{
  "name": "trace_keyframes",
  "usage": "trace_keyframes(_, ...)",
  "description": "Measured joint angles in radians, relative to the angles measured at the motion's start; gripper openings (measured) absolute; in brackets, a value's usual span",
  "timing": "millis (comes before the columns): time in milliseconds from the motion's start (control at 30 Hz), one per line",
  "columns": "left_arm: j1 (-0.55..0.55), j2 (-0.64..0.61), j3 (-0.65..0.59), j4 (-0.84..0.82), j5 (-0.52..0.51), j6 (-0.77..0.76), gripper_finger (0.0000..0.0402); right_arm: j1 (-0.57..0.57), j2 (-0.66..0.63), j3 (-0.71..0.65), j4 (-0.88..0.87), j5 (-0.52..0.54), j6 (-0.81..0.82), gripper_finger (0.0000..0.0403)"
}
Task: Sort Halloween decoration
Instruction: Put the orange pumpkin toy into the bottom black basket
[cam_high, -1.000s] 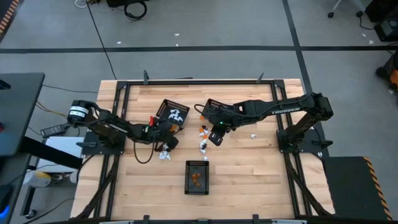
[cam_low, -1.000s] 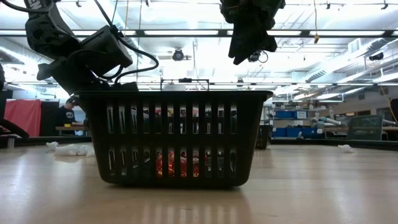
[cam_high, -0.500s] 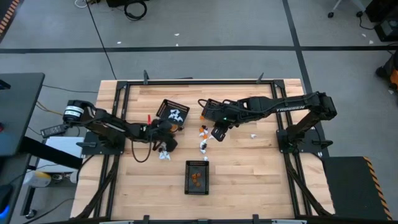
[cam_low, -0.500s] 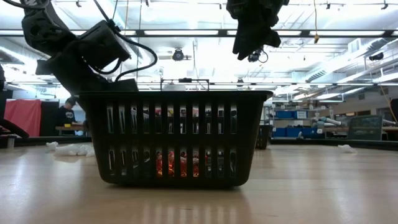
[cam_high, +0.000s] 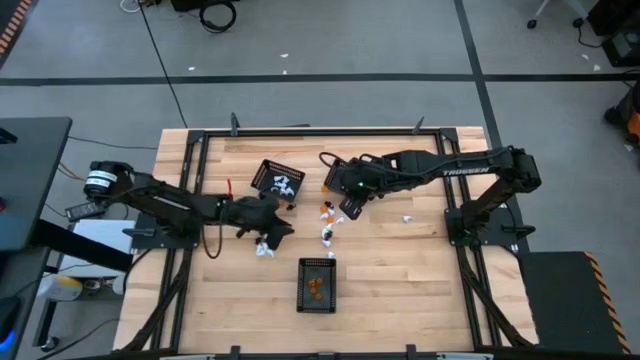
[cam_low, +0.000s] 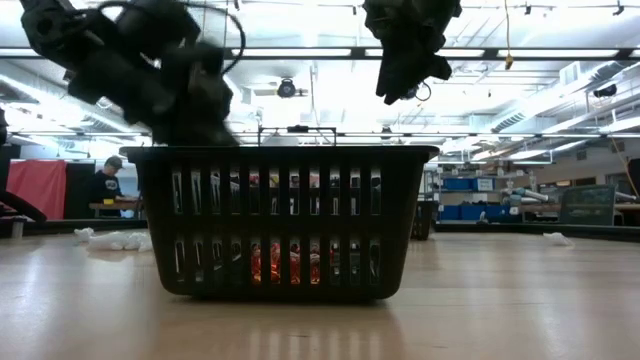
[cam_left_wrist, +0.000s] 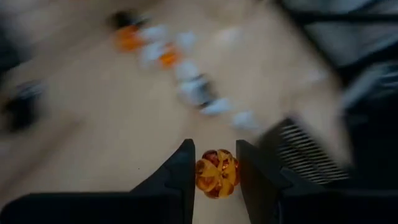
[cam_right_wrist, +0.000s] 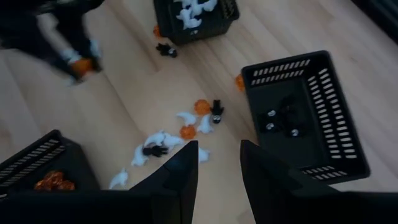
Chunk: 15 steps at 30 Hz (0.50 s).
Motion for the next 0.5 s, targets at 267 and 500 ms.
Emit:
trace_keyframes(267,-0.105,0.028,0.033,0.165,0.111,-0.056,0.0103,-0.061,0.000,0.000,-0.001,0.009,-0.020,0.0124)
trace_keyframes(500,-0.215,0.155,0.150,0.172,0.094,-0.041,0.0108,-0.084,0.000,0.000,0.026,0.018,0.013,0.0124)
